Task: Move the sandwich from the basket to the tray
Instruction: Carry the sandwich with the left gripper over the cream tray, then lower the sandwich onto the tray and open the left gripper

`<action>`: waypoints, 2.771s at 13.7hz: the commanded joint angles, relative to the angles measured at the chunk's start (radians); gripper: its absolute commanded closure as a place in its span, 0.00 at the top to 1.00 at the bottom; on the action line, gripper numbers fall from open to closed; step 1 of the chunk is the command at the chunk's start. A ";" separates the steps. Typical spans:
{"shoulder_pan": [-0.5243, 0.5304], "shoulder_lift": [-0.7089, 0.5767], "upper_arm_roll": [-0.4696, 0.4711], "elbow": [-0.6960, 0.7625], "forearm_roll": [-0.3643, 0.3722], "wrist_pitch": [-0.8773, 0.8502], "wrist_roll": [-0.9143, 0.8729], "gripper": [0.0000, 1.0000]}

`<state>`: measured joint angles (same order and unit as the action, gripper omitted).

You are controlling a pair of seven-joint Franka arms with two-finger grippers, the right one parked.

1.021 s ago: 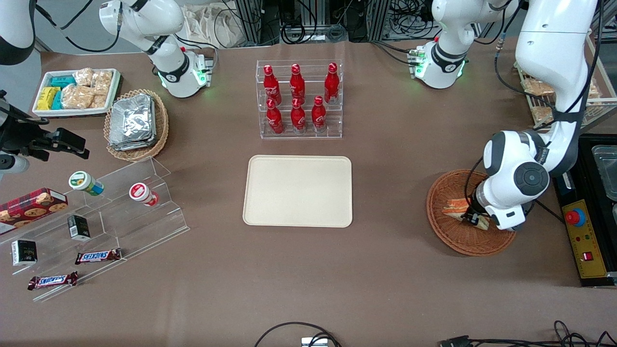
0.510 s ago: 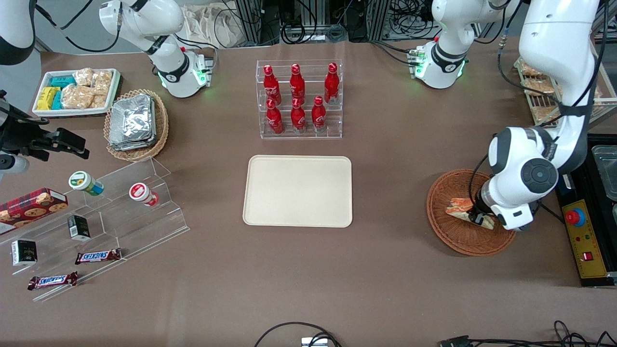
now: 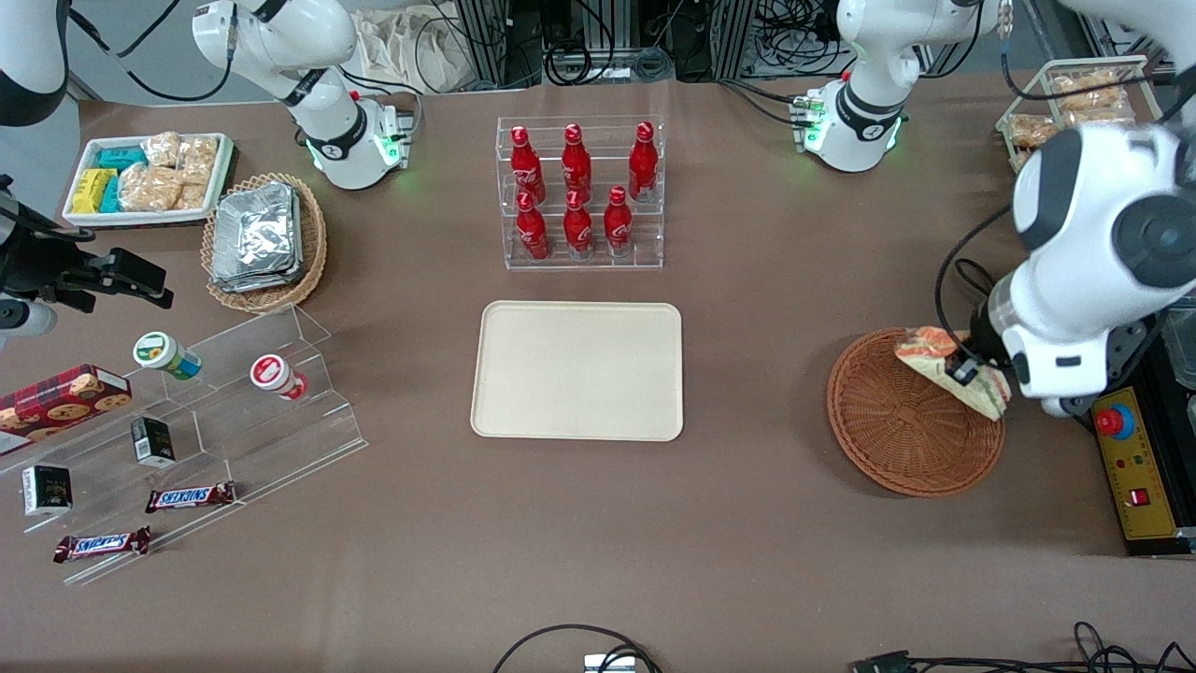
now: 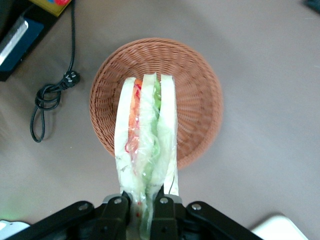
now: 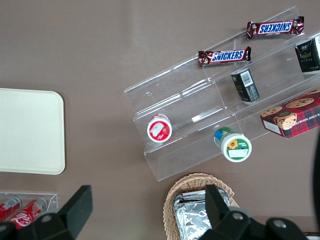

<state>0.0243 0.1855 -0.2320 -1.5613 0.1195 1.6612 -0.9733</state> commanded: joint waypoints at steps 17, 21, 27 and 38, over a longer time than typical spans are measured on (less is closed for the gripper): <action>-0.365 0.515 -0.290 0.153 0.252 0.290 0.194 0.00; -0.400 0.604 -0.282 0.150 0.340 0.331 0.176 0.01; -0.394 0.643 -0.282 0.149 0.358 0.367 0.174 1.00; -0.383 0.530 -0.280 0.144 0.364 0.418 0.023 1.00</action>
<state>-0.3596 0.8016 -0.5160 -1.4110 0.4694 2.1067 -0.8926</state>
